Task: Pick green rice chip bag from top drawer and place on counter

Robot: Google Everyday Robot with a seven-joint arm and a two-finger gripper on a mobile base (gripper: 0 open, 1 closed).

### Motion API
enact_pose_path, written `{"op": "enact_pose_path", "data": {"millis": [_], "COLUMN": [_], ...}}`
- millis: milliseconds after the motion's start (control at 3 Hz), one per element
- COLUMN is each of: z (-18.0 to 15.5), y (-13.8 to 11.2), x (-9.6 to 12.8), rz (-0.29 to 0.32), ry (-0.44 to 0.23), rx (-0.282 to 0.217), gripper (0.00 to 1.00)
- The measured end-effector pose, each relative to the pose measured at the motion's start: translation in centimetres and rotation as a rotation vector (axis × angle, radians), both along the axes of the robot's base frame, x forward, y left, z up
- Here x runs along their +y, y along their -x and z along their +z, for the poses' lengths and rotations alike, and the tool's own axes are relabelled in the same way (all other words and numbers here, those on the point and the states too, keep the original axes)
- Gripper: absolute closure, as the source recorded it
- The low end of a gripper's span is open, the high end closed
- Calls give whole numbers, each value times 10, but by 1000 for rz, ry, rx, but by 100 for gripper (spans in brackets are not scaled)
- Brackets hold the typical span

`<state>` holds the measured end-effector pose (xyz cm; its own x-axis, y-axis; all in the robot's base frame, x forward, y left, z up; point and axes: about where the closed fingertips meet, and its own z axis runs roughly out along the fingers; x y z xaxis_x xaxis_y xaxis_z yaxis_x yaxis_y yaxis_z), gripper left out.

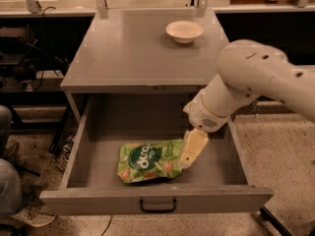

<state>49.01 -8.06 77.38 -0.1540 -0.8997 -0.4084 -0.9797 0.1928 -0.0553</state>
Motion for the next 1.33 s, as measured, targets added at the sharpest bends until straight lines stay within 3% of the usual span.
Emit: {"op": "enact_pose_path", "data": {"millis": [667,1000,1333], "z": [-66,-104,-129], "y": [-36,-43,-42], "x": [53,80,90], "rz": [99,141,154], "ry": [-47,-38,-22], "rx": [24,43,69], "gripper": [0,0,0]}}
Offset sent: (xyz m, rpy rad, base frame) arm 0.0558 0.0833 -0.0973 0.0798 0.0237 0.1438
